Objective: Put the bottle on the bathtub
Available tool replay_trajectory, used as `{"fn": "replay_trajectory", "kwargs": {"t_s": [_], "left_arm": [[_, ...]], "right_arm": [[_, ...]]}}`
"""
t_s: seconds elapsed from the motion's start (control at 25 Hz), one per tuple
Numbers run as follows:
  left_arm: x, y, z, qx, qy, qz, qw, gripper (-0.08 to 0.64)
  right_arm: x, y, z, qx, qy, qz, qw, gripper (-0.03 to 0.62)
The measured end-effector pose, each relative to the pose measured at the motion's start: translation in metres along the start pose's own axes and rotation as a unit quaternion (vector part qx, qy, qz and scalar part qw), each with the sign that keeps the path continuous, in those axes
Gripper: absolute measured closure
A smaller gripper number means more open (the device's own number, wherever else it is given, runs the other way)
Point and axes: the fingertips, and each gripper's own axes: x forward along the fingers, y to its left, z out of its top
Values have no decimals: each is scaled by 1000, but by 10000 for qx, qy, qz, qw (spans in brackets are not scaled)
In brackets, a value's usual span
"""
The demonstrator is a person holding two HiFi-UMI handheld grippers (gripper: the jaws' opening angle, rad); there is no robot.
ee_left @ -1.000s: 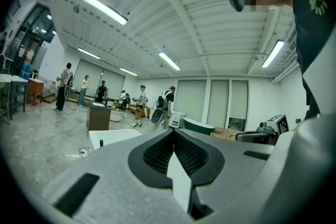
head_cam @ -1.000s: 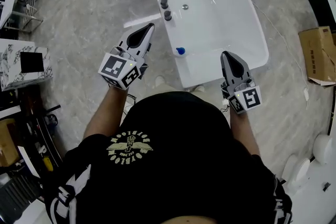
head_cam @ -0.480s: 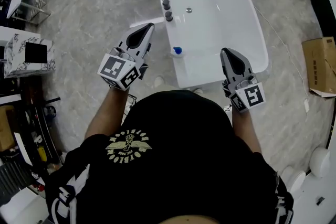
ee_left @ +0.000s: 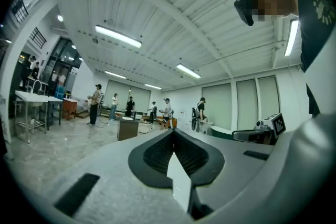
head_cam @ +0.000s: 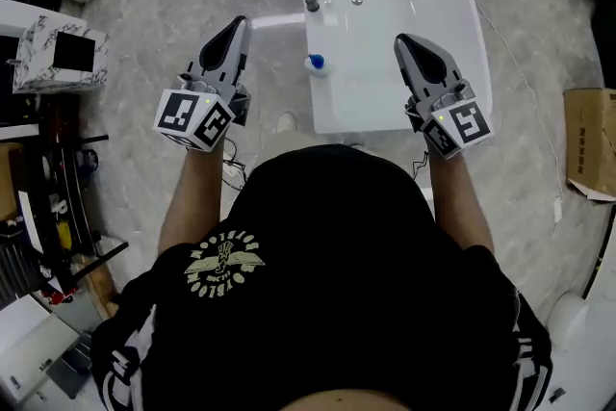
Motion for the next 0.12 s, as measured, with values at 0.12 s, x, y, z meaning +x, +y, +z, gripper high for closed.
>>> {"fn": "replay_trajectory", "kwargs": {"t_s": [0.12], "left_arm": [[-21, -16, -4, 55, -66, 309, 9995, 551]], "right_arm": [[-9, -8, 0, -103, 15, 206, 9997, 581]]}}
